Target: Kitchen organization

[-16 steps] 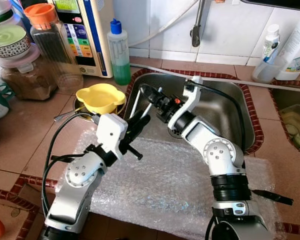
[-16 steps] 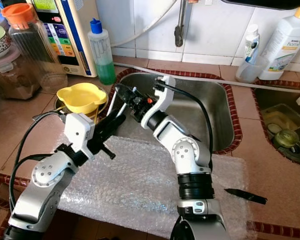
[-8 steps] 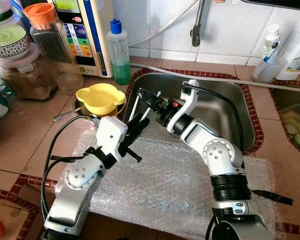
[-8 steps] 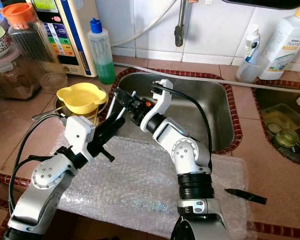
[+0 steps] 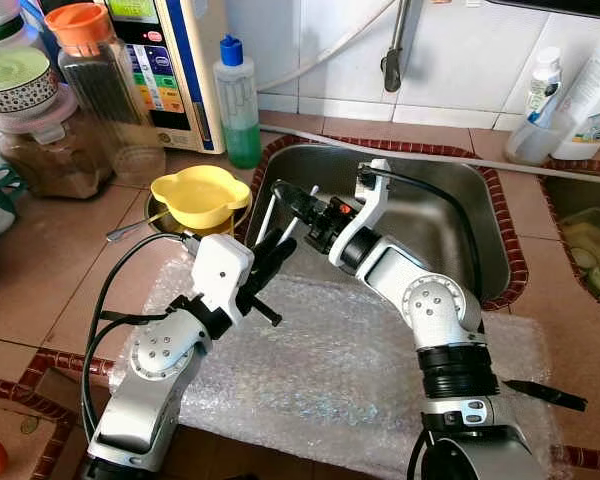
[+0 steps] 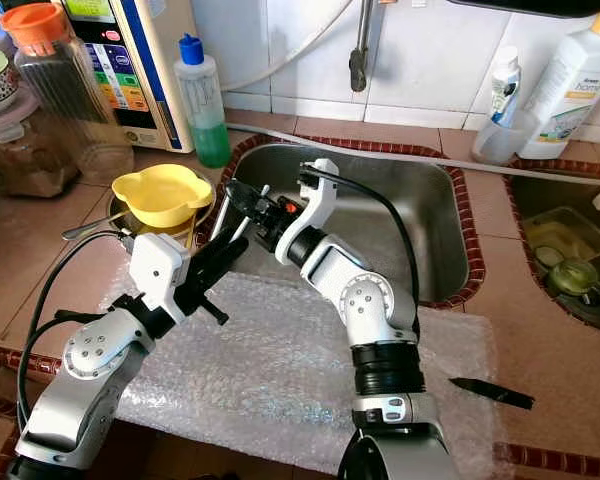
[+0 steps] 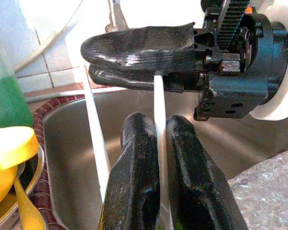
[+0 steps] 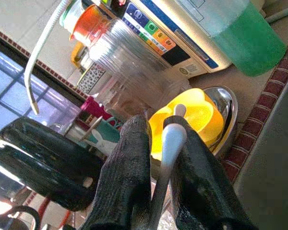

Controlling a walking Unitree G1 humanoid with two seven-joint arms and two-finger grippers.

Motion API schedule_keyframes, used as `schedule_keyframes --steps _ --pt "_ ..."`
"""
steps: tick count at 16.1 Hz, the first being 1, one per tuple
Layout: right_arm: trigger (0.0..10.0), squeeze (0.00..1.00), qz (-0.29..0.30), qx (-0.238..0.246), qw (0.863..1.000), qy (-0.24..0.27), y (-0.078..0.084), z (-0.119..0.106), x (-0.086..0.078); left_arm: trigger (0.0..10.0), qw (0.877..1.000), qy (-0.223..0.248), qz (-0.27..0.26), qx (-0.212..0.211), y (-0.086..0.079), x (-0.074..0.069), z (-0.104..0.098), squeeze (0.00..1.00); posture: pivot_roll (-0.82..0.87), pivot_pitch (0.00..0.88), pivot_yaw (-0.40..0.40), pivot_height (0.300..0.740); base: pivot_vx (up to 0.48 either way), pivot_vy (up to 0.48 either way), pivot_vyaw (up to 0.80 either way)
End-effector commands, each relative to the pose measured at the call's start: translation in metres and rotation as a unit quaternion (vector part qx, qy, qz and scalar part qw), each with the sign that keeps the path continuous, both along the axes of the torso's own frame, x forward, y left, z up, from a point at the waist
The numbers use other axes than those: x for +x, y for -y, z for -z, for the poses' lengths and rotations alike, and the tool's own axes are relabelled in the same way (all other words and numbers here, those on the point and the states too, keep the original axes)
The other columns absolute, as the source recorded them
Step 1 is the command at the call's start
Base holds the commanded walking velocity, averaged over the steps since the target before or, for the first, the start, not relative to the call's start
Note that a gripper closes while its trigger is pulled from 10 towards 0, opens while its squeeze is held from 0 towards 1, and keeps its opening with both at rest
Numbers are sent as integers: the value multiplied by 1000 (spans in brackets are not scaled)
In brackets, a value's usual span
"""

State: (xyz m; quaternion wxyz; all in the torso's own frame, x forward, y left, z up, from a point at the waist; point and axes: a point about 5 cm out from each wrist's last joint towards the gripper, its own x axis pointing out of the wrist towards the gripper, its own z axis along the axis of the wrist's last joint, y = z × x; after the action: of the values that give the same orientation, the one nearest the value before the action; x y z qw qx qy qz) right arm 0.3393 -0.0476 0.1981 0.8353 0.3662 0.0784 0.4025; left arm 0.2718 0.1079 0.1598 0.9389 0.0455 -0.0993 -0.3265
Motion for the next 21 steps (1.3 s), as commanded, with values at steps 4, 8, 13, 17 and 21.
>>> schedule_keyframes --steps 4,8,13,17,21 --pt "0 0 20 -9 999 -35 4 11 3 10000 999 35 19 -9 7 -2 -12 0 -160 152 38 740 0 0 0" --pt "0 0 45 -10 999 -24 8 9 6 10000 999 36 18 -23 6 -1 -14 1000 -157 151 39 740 0 0 0" --pt "0 0 89 -6 996 14 13 -4 12 10000 998 47 17 -27 4 -1 -17 1000 -155 148 39 740 0 0 0" --pt "0 0 143 -2 988 50 28 -20 21 10000 998 45 20 -26 2 -2 -15 1000 -155 146 41 740 0 0 0" --pt "0 0 210 -104 962 142 66 -32 30 10000 999 25 34 -8 -3 -5 -7 1000 -154 147 42 740 0 0 0"
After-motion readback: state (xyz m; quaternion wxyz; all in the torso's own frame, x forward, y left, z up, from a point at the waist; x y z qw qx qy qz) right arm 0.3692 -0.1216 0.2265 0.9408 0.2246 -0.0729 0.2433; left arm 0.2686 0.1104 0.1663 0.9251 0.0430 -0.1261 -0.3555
